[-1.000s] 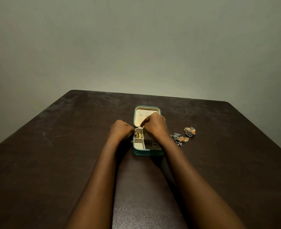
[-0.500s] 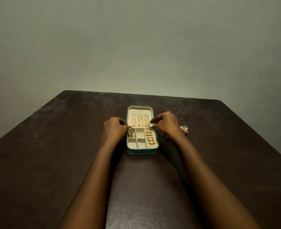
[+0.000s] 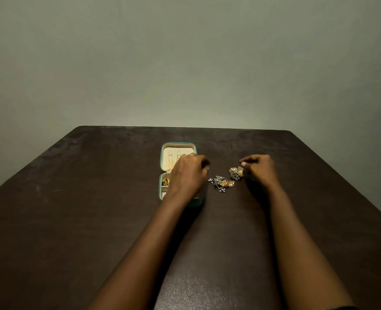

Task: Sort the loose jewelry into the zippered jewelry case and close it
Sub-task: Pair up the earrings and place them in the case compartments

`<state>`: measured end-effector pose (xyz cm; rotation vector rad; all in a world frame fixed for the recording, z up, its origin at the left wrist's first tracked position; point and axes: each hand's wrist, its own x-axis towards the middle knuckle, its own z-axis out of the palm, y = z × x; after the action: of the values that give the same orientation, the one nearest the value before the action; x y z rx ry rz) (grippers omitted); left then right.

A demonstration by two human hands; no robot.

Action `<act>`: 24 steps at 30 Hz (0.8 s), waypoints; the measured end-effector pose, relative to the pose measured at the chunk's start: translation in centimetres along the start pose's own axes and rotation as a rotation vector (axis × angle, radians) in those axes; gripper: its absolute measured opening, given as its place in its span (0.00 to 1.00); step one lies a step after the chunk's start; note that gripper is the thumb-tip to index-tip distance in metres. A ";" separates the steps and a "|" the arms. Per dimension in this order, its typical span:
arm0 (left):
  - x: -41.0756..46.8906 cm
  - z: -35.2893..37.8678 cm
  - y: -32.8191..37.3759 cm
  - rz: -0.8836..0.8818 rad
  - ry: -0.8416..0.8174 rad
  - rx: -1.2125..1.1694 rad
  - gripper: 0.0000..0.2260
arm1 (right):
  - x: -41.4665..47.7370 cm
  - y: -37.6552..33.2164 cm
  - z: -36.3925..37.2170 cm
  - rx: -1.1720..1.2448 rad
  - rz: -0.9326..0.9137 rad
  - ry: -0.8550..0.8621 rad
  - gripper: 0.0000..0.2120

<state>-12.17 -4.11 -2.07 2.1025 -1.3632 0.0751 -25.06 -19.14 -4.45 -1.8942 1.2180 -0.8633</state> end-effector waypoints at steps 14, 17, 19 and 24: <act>1.2 4.2 3.5 0.156 -0.177 0.264 0.14 | -0.2 0.5 2.4 -0.284 -0.113 -0.013 0.09; 1.0 4.4 4.0 0.212 -0.143 0.309 0.14 | 0.2 0.7 2.5 -0.275 -0.097 0.005 0.07; 0.8 4.6 4.1 0.218 -0.137 0.323 0.13 | 0.4 0.9 2.5 -0.269 -0.106 0.022 0.06; 0.8 5.3 4.0 0.207 -0.098 0.345 0.11 | 0.2 0.7 2.2 -0.274 -0.126 -0.016 0.05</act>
<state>-16.58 -8.63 -4.14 2.2573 -1.7262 0.3170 -23.43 -19.08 -6.14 -2.2125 1.2699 -0.7753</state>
